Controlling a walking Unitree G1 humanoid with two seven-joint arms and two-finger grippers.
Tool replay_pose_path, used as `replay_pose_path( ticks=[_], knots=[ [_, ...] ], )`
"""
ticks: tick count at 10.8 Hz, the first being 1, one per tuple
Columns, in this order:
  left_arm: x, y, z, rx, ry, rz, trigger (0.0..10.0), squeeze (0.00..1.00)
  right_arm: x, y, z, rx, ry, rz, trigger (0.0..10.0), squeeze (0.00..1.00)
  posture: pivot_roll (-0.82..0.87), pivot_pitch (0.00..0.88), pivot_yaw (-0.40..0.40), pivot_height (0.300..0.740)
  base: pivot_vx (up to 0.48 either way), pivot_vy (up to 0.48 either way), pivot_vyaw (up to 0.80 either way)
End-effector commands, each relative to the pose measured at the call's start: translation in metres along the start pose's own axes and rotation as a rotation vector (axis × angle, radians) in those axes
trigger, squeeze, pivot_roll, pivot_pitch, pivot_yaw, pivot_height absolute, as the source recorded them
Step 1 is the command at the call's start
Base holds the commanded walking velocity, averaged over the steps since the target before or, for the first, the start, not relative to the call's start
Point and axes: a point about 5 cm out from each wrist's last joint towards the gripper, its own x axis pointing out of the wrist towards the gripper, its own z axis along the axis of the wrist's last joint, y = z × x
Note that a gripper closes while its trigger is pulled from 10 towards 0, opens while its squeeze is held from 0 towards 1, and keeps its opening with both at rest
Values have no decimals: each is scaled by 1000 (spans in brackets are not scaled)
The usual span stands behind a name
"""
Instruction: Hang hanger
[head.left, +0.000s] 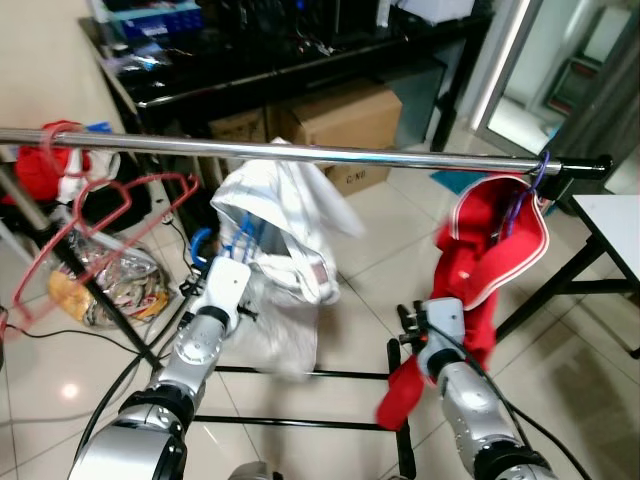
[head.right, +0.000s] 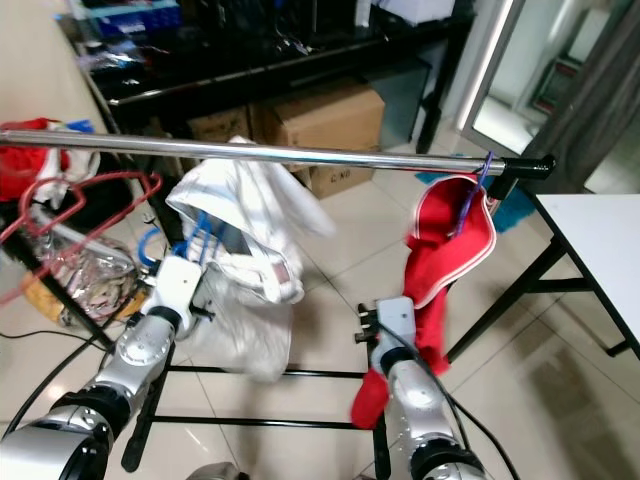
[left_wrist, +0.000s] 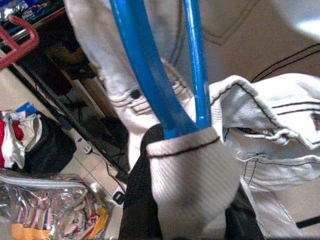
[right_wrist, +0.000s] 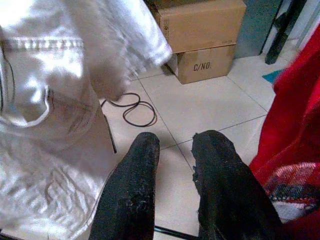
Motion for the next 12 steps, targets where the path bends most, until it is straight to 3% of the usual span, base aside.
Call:
replay_pose_path(
  ticks=[1, 2, 4, 7, 12],
  knots=[
    [8, 4, 26, 52, -147, 7, 10000, 0, -1, -2, -1, 2, 0, -8, 10000, 0, 56, 0, 14, 740, 0, 0, 0],
    [10, 4, 33, 85, -178, -9, 10000, 0, -1, -2, -1, 1, 0, -8, 10000, 0, 58, 0, 13, 740, 0, 0, 0],
    [15, 10, 38, 31, -168, -19, 10000, 0, -1, -3, 0, -4, 0, -6, 10000, 0, 60, 0, 12, 740, 0, 0, 0],
    [19, 27, 49, 33, -200, 4, 10000, 0, 1, -3, 4, -28, -13, 11, 10000, 0, 59, 0, 6, 740, 0, 0, 0],
    [21, 31, 67, 232, -286, -53, 10000, 0, 1, 1, 3, -46, -9, 33, 10000, 0, 66, 0, 2, 740, 0, 0, 0]
  ],
)
